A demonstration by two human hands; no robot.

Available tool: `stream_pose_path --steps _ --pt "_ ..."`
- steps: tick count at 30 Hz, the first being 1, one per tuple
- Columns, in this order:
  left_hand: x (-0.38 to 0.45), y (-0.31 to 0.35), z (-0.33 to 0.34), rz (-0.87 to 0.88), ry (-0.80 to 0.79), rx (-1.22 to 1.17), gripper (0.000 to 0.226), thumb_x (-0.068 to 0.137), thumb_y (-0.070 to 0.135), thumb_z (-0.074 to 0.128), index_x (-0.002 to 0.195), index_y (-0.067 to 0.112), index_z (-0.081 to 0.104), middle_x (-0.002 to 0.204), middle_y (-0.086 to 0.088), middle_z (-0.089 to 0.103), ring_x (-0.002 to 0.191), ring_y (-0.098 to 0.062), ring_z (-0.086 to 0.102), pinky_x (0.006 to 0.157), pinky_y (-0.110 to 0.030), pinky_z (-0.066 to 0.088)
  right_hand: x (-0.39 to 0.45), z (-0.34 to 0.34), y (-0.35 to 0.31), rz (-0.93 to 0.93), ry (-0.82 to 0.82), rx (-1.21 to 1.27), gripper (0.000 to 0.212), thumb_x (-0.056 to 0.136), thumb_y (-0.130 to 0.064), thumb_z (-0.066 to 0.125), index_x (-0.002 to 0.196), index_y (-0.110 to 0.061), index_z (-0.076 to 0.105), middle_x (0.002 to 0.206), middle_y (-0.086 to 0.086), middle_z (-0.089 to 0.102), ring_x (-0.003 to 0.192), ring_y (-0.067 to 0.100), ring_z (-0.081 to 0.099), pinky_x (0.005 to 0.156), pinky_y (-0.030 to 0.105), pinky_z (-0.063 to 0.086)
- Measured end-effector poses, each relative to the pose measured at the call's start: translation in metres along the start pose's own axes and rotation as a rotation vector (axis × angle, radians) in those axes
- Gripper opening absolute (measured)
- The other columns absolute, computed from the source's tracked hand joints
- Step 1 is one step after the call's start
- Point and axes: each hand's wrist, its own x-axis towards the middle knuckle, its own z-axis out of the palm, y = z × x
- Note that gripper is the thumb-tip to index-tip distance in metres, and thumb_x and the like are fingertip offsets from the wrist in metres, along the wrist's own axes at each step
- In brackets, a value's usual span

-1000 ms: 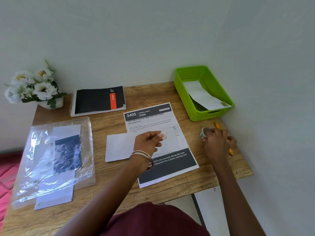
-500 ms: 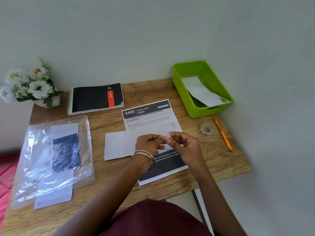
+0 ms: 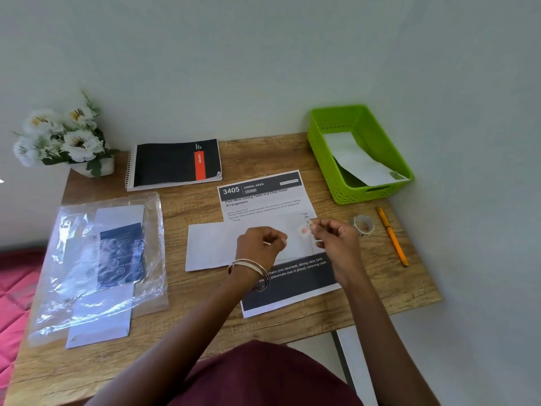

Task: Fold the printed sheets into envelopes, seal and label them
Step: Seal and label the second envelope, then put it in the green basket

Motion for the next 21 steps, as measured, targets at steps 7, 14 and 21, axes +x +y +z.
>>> stream_pose_path --steps 7,14,21 --pt "0.034 0.002 0.011 0.198 0.033 0.287 0.014 0.084 0.015 0.064 0.096 0.015 0.071 0.096 -0.003 0.070 0.078 -0.016 0.064 0.078 -0.027 0.050 0.047 0.003 0.003 -0.029 -0.063 -0.261 0.016 0.089 -0.004 0.061 0.100 -0.011 0.071 0.093 0.004 0.070 0.079 0.007 0.061 0.069 0.020 0.046" --pt "0.052 -0.008 0.028 0.198 0.002 0.381 0.029 0.080 0.015 0.069 0.109 0.018 0.065 0.104 -0.002 0.060 0.088 -0.019 0.057 0.073 -0.020 0.036 0.065 0.010 0.009 -0.076 -0.102 -0.441 0.034 0.083 -0.005 0.068 0.114 -0.013 0.058 0.074 0.004 0.054 0.073 0.011 0.056 0.065 0.018 0.042" --pt "0.056 -0.019 0.030 0.201 0.010 0.322 0.036 0.075 0.014 0.073 0.109 0.018 0.062 0.101 0.001 0.059 0.072 -0.011 0.047 0.069 -0.020 0.037 0.071 0.012 0.007 -0.090 -0.097 -0.542 0.049 0.080 -0.009 0.073 0.122 -0.013 0.047 0.067 -0.001 0.052 0.072 0.015 0.056 0.063 0.022 0.039"
